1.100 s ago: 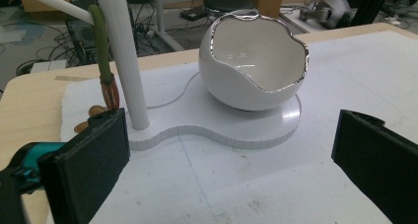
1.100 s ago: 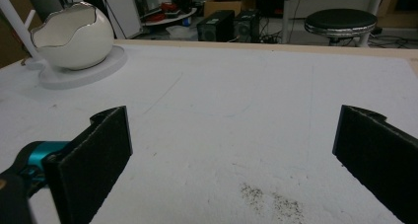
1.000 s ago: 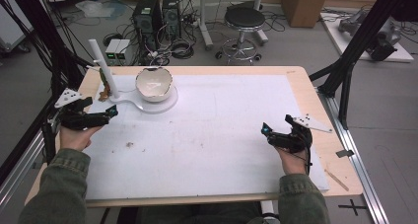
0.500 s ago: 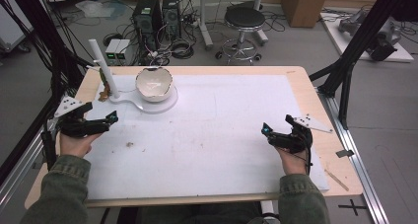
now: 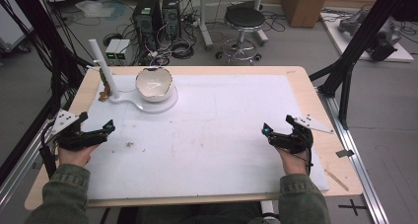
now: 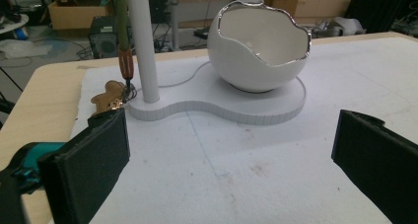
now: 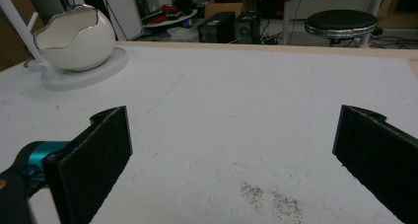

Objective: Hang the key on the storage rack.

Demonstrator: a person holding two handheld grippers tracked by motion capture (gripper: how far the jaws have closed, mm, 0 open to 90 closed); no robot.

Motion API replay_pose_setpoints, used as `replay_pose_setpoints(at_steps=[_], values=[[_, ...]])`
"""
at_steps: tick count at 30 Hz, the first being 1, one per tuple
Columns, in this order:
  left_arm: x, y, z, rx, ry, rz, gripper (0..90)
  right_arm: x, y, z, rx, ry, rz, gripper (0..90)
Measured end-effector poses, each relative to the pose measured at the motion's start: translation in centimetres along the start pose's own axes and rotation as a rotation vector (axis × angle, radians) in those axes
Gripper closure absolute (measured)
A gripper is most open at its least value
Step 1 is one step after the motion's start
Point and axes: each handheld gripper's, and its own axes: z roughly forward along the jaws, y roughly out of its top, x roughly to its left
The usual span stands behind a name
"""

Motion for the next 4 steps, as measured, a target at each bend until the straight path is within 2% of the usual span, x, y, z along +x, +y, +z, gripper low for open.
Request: replay_pose_setpoints(at_steps=[2,4], values=[[0.14,-0.06,-0.11,0.007,0.004,-0.005,1.7,-0.02,0.0,-0.01,0.002,0.002,0.004,0.5],[0.25,-0.03,-0.31,-0.007,0.01,-0.014,1.7,-0.05,0.02,-0.02,-0.003,0.0,0.003,0.5]])
